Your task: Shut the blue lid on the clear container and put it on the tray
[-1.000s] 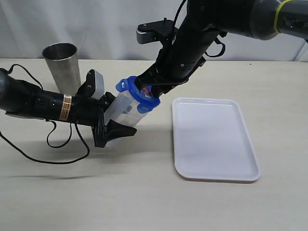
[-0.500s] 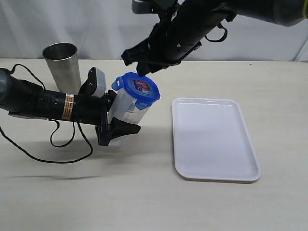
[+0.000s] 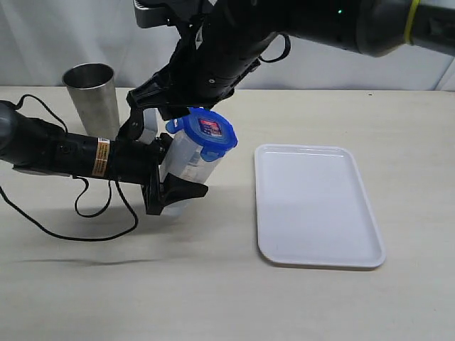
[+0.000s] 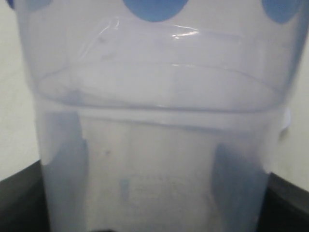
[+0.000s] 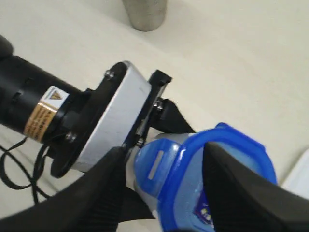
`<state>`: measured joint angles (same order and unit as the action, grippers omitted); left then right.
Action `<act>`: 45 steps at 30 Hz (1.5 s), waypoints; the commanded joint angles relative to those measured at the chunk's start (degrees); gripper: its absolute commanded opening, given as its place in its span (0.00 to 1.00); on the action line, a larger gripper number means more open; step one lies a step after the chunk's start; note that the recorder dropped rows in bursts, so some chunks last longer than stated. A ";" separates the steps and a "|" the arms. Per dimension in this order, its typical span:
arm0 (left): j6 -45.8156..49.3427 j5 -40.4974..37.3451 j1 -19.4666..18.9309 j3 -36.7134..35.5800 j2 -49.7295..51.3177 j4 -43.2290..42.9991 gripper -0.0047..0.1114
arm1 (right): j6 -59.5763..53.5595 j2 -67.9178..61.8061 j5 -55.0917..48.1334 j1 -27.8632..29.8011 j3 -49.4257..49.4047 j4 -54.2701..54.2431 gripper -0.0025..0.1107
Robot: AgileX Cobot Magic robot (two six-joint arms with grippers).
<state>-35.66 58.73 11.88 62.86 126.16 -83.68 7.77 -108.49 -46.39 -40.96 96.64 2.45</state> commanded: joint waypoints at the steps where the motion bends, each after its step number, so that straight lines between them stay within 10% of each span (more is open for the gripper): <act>1: -0.01 0.25 0.12 0.16 -1.02 1.47 0.04 | 6.00 -1.80 -3.41 -1.89 2.64 8.57 0.41; 45: 1.09 0.73 0.12 0.16 -1.02 2.55 0.04 | 0.89 -3.13 -7.20 -8.47 2.65 18.82 0.28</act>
<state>-34.72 57.42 11.97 62.86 126.16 -82.79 11.33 -114.11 -53.98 -49.31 99.86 25.00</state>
